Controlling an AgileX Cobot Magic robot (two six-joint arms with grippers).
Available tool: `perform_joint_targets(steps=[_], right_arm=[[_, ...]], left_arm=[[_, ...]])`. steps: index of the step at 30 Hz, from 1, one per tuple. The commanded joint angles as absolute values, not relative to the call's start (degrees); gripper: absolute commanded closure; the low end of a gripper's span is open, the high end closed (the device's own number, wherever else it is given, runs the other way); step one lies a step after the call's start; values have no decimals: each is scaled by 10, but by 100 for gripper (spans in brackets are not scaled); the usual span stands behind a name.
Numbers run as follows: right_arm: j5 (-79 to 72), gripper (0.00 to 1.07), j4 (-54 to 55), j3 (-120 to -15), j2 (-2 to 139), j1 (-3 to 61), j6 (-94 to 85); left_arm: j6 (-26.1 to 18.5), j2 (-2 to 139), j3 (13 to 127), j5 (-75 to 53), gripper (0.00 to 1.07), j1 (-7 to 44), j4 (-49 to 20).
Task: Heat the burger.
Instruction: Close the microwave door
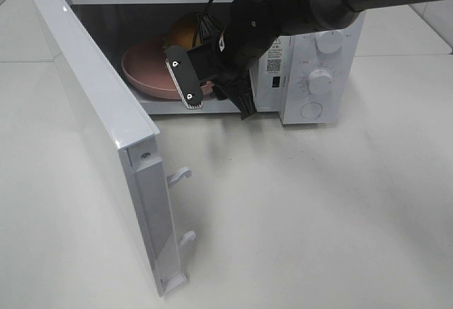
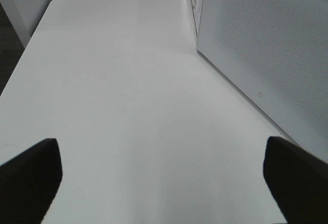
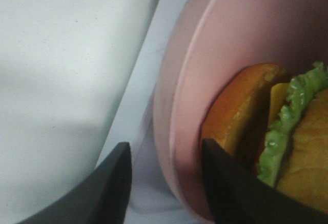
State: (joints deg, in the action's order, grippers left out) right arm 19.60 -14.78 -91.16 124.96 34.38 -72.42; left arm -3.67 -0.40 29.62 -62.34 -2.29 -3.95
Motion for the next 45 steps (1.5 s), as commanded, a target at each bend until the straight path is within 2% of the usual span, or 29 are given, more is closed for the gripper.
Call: perform_joint_targets(steps=[1,4,6,7,8,9,11,31,39,45], right_arm=[[192,60,-150,-889,1230,341,-715],[164,55,-150,-858,1210,341,-709],[136,44,-150,-828,1192,341,-698],[136,44,-150,-828,1192,341,-698],[124,37,-150,-811,1180,341,-694],[124,37,-150,-811,1180,341,-694],[124,29,-153,-788,1165,341,-688],[120,31,-154,-663,1043,335,-603],[127,31,-153,-618,998,335,-446],[168,31,-153,-596,948,335,-217]], left_arm=[[-36,-11,297,-613,6,-24,-40],[-36,-11,297,-613,6,-24,-40],[-36,-11,297,-613,6,-24,-40],[-36,-11,297,-613,6,-24,-40],[-36,-11,297,-613,6,-24,-40],[-36,-11,297,-613,6,-24,-40],[-36,-11,297,-613,6,-24,-40],[-36,-11,297,-613,6,-24,-40],[-36,-11,297,-613,6,-24,-40],[-36,-11,297,-613,6,-24,-40]])
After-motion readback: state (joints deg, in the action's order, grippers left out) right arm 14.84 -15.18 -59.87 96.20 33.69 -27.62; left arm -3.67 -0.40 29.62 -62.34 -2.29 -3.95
